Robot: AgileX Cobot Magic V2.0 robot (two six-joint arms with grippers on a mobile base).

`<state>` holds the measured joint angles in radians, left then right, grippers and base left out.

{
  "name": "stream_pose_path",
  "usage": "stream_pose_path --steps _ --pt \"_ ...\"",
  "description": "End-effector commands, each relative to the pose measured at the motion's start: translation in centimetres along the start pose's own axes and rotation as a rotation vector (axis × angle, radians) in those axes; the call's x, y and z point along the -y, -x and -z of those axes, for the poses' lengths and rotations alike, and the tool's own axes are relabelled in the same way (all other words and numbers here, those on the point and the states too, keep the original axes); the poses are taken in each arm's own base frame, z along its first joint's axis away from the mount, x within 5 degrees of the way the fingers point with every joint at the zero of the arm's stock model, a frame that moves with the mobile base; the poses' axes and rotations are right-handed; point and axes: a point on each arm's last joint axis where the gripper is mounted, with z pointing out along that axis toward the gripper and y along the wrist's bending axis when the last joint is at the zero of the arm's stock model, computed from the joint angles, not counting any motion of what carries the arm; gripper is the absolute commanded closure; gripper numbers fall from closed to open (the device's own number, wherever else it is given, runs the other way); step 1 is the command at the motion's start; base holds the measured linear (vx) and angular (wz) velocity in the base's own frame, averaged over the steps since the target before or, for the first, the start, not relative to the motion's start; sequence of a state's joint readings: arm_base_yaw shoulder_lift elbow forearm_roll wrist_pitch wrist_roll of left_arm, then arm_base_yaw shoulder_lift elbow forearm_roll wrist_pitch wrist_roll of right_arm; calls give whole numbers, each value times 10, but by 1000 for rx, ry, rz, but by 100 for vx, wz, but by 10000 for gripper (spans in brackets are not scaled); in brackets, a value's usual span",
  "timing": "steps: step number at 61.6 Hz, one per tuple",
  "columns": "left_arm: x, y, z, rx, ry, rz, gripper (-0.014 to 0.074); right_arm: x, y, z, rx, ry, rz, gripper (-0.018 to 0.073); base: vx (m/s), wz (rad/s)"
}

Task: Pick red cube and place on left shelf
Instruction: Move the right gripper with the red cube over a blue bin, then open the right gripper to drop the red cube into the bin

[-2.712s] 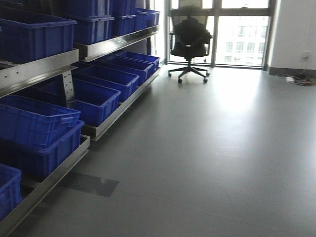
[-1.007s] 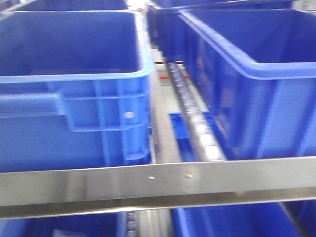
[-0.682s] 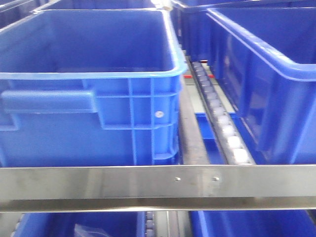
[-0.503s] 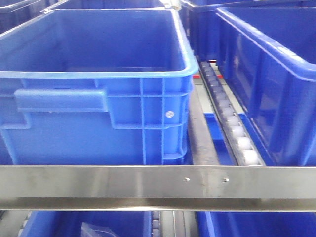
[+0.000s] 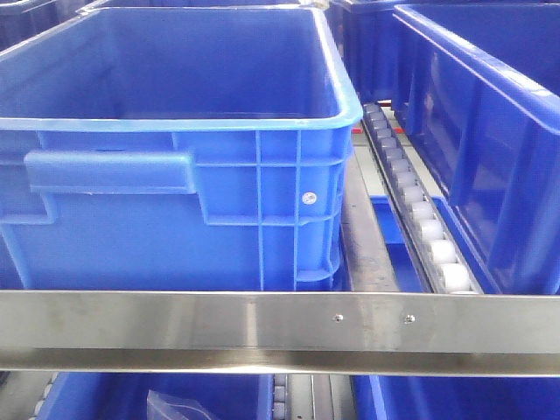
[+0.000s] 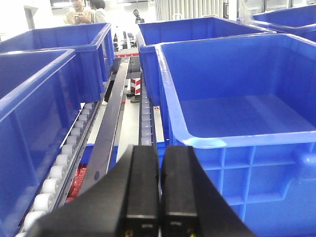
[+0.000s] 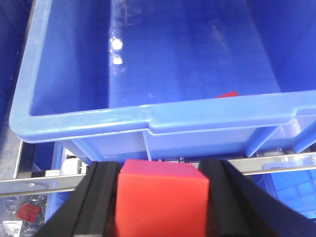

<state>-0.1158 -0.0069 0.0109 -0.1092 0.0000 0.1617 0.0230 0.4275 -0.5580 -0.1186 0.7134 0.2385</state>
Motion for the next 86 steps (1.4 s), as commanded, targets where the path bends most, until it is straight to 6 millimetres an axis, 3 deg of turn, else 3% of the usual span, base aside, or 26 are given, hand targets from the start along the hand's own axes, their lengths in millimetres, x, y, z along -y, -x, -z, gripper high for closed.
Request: stream_pose_path --steps 1,37,47,59,64,70,73,79,86 --pt "-1 0 -1 53 11 10 491 -2 17 6 109 9 14 504 0 0" --pt "-1 0 -1 53 11 10 491 -4 26 3 187 34 17 504 0 0" --pt "-1 0 -1 53 11 10 491 -13 54 -28 235 60 29 504 0 0" --pt "-1 0 -1 53 11 10 491 -26 114 -88 242 38 143 496 -1 -7" --pt "-1 0 -1 53 11 10 491 -30 136 -113 224 28 171 378 0 0" --pt "-1 0 -1 53 11 10 491 -36 156 -142 209 26 174 33 2 12" --pt "-1 0 -1 53 11 10 491 -37 163 -150 209 26 175 -76 0 0" --pt "-1 0 -1 53 11 10 491 -38 166 -156 208 27 175 -41 0 0" --pt "-1 0 -1 53 11 10 491 -34 167 -144 218 12 168 39 0 0"
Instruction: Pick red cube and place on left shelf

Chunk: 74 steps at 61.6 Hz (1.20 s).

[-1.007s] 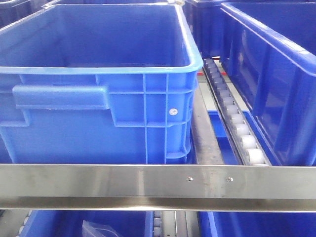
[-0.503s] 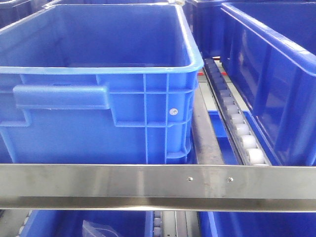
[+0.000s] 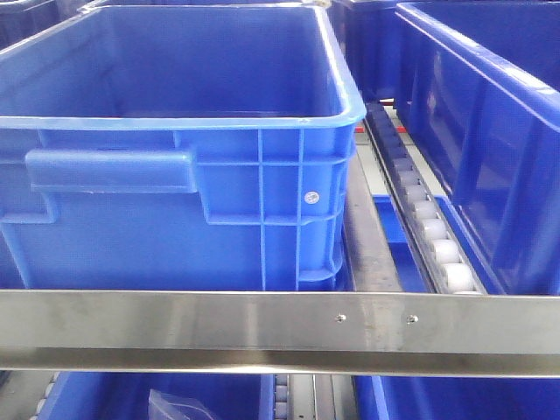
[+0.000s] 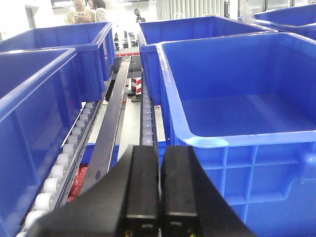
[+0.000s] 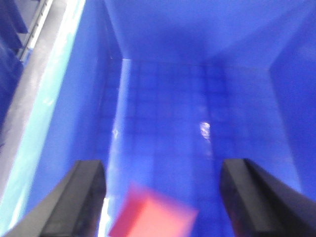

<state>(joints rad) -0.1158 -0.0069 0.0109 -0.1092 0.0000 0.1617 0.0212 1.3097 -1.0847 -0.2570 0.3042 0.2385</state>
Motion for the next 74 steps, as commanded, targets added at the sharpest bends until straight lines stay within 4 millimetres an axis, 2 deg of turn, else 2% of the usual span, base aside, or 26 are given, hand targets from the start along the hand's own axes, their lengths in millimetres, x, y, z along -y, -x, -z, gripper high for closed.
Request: stream_pose_path --steps 1,8,12,16,22,28,34,43,74 --pt "-1 0 -1 53 11 10 491 6 27 29 166 -7 17 60 0 0" --pt "-1 0 -1 53 11 10 491 15 19 60 209 -38 4 215 0 0" --pt "-1 0 -1 53 11 10 491 18 10 79 232 -47 1 344 0 0" --pt "-1 0 -1 53 11 10 491 19 -9 110 273 -54 5 518 0 0" --pt "-1 0 -1 53 11 10 491 18 -35 141 334 -51 6 499 0 0" --pt "-1 0 -1 53 11 10 491 17 -76 175 412 -51 4 505 0 0" --pt "-1 0 -1 53 11 10 491 17 -107 193 474 -52 3 505 0 0" --pt "-1 0 -1 53 11 10 491 16 -126 200 517 -50 2 505 -2 -11" --pt "-1 0 -1 53 11 10 491 16 -126 201 517 -50 0 505 0 0"
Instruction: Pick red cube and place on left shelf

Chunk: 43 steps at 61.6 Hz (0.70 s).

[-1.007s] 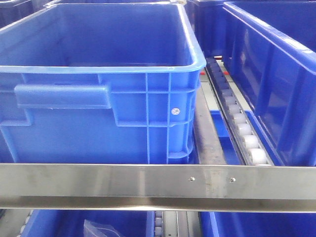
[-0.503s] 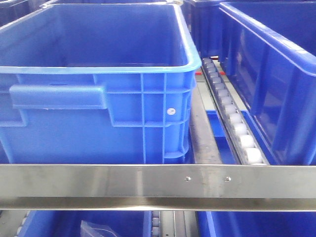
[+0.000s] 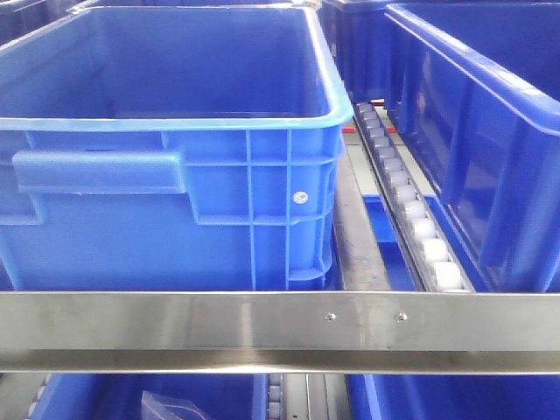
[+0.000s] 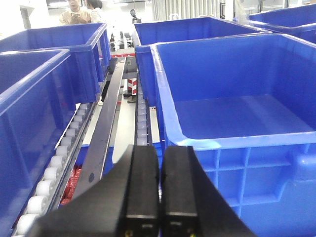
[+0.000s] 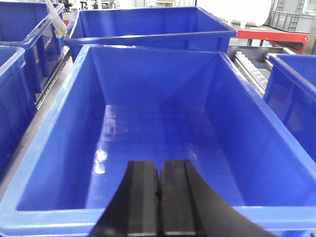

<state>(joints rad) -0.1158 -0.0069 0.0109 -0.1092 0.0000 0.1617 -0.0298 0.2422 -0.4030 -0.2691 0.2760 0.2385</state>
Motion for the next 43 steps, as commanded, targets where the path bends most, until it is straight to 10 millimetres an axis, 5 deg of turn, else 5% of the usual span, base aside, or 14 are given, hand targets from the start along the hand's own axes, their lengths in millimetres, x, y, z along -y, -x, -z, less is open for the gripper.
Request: stream_pose_path --steps 1,17,43 --pt "-1 0 -1 53 11 10 491 -1 16 1 107 9 25 505 0 0" --pt "-1 0 -1 53 11 10 491 -1 6 8 127 15 3 505 0 0" --pt "-1 0 -1 53 11 10 491 -8 -94 9 166 71 3 505 0 0"
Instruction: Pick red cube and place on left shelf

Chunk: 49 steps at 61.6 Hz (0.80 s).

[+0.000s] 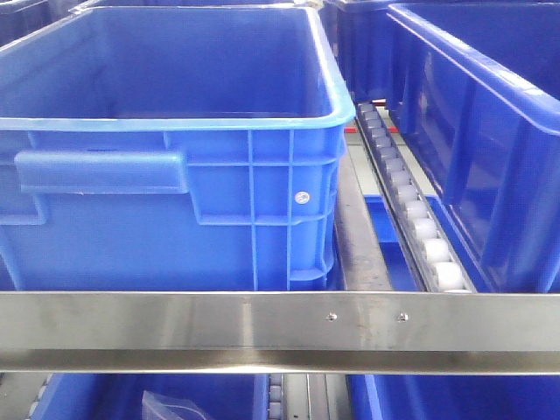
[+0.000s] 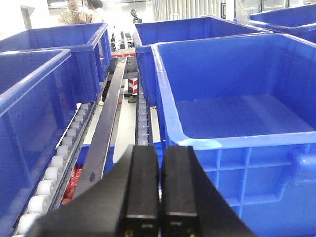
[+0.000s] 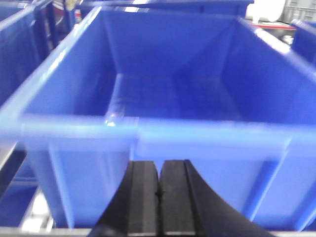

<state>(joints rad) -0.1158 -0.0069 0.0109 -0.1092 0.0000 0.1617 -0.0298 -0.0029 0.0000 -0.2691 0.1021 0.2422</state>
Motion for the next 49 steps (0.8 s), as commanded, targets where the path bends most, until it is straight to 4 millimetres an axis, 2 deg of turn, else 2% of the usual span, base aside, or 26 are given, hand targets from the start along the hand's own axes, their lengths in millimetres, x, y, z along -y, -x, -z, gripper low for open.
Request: stream_pose_path --steps 1,49 --pt "-1 0 -1 53 11 10 491 -2 11 3 143 22 0 505 0 0" --pt "-1 0 -1 53 11 10 491 -2 10 3 136 23 -28 505 0 3"
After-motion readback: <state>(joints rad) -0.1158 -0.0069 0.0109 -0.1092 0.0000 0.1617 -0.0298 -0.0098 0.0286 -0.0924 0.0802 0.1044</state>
